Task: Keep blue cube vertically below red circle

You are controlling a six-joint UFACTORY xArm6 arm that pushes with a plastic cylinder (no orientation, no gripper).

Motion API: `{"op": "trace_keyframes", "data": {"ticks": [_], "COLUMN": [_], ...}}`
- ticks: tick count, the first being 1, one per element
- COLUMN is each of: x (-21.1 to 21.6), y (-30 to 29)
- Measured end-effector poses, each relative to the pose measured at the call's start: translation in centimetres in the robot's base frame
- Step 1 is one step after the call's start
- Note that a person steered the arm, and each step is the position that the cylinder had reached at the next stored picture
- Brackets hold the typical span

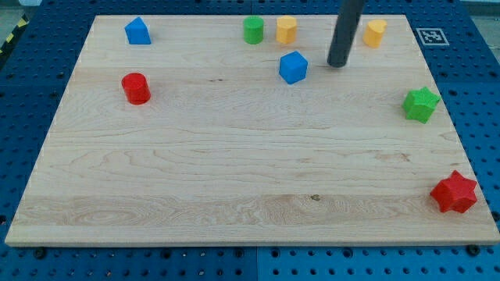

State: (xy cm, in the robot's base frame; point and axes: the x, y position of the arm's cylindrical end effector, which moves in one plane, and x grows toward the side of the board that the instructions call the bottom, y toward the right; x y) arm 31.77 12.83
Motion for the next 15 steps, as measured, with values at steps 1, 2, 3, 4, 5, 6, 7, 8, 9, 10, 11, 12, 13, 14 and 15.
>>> {"op": "trace_keyframes", "data": {"ticks": [1, 2, 3, 4, 5, 6, 7, 8, 9, 10, 11, 12, 13, 14, 15], "x": [2.2, 8.1, 11.7, 9.3, 7.8, 8.6, 12.4, 14.8, 12.9, 12.5, 15.3, 18.7, 18.7, 18.6, 21.1], "y": [-6.3, -13.5, -17.0, -16.0, -16.6, -21.0, -23.2, -23.6, -21.6, -16.4, -17.6, -24.4, -27.8, -27.8, -28.4]}}
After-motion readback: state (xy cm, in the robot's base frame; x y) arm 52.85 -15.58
